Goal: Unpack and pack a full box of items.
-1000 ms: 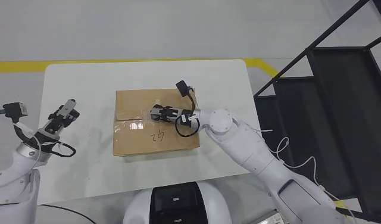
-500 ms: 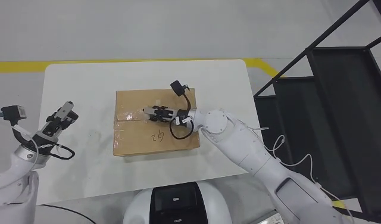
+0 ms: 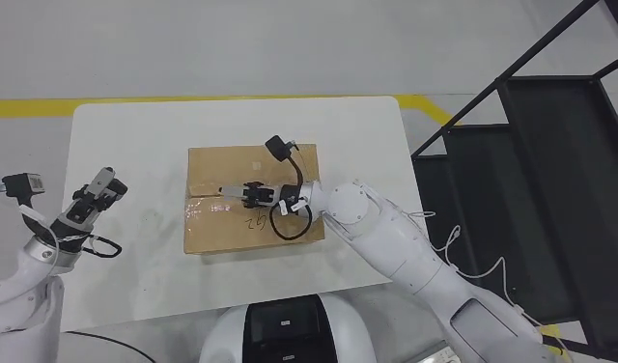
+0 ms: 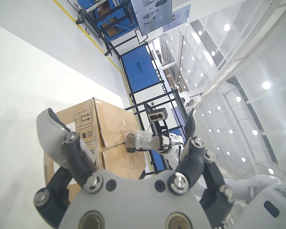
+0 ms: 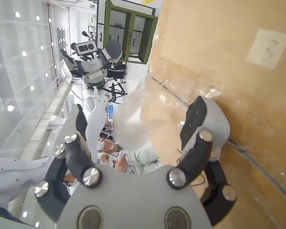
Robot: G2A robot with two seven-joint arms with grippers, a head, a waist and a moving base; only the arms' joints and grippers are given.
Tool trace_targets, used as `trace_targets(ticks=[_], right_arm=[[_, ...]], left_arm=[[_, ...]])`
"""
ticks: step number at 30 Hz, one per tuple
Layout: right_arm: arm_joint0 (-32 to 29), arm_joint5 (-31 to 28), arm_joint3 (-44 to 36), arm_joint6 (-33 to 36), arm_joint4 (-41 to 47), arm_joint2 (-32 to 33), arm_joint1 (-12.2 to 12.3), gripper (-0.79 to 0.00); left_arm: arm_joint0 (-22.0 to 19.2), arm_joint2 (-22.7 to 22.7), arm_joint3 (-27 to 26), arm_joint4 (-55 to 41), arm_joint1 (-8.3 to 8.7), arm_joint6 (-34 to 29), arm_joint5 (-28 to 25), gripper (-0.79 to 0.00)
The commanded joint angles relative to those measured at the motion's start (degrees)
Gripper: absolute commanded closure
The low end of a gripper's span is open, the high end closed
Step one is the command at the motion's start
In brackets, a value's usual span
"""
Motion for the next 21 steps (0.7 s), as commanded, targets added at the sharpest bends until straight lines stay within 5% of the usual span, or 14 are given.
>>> trace_targets(ticks=[1,21], right_arm=[[0.5,0.4,0.9,-0.2,0.3,-1.0,-0.4,-0.785],[7.7,0.8,6.6,-3.4,-2.2,-8.8,-5.2,-0.785]], left_arm=[[-0.2,-0.1,1.0,-0.5,0.02,-0.4,-0.8,-0.785],[-3.3,-2.3,10.8,-7.2,0.65,-6.7,-5.3,-0.785]])
